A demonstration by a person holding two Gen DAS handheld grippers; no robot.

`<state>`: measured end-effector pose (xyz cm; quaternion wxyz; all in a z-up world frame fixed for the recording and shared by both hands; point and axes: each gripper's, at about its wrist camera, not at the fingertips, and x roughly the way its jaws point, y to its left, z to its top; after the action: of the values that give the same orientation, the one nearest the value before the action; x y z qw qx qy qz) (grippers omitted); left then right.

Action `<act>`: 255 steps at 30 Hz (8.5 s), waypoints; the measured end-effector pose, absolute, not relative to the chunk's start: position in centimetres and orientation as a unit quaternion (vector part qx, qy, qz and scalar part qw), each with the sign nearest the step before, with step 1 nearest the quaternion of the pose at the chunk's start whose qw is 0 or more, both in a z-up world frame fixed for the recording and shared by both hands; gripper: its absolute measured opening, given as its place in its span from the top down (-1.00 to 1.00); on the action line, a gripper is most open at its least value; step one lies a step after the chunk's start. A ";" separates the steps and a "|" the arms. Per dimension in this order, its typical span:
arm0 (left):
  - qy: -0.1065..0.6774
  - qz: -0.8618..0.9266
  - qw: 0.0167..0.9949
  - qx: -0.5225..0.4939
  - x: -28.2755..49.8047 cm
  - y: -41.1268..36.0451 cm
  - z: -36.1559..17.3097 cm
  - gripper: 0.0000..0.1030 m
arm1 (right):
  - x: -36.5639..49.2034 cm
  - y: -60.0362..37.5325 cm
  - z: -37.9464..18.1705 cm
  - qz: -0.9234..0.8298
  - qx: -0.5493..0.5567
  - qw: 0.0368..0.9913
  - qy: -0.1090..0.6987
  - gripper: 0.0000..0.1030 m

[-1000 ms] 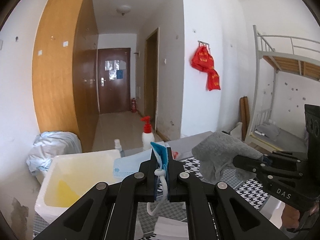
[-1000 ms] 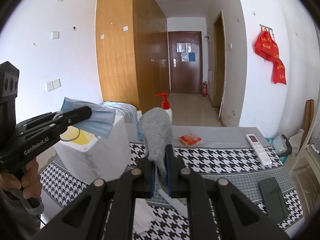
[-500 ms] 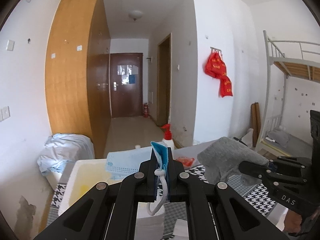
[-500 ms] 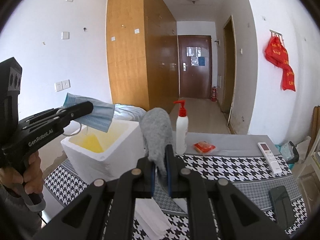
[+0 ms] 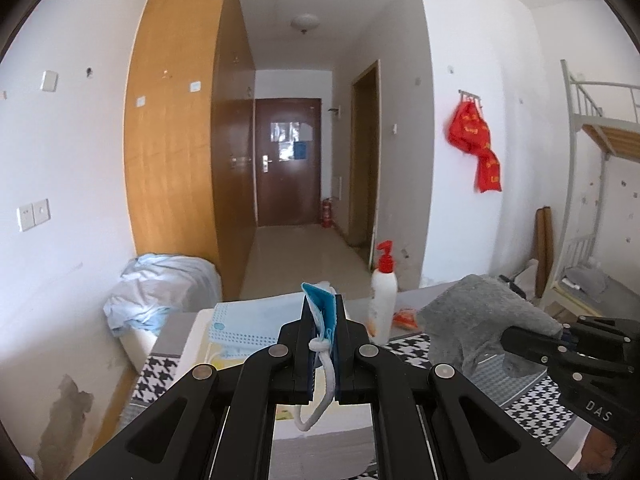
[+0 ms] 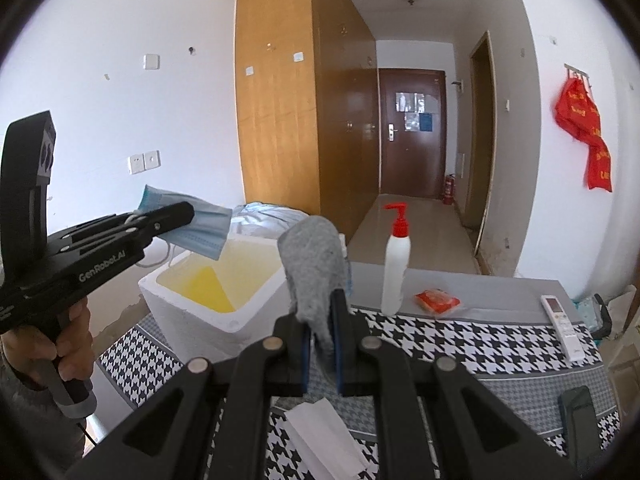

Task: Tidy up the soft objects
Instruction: 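Carry the face mask and grey sock together toward the white foam box, then open the left gripper to drop the face mask into the foam box, then lower the grey sock into the foam box and open the right gripper, then withdraw both grippers from the foam box back over the table, then reach the left gripper toward the white folded tissues on the table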

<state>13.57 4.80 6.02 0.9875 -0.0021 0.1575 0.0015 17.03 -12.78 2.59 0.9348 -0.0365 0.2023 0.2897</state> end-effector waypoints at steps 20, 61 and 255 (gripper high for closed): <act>0.202 0.038 0.979 -0.007 16.4 6.8 4.0 0.89 | 18.4 -11.0 2.3 0.301 -0.044 0.928 0.215 0.77; 0.166 0.097 0.980 -0.040 12.1 12.6 4.4 -0.98 | 19.0 -4.7 3.8 0.312 -0.066 0.924 0.209 0.76; 0.209 -0.028 0.977 -0.002 8.3 -4.2 -4.1 -0.98 | 14.6 -24.0 -6.9 0.194 0.007 0.942 0.275 -0.45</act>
<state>8.33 -4.21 -4.09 0.9774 -0.0020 0.2094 -0.0280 14.58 -24.00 -6.90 0.9416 0.0074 0.2755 0.1936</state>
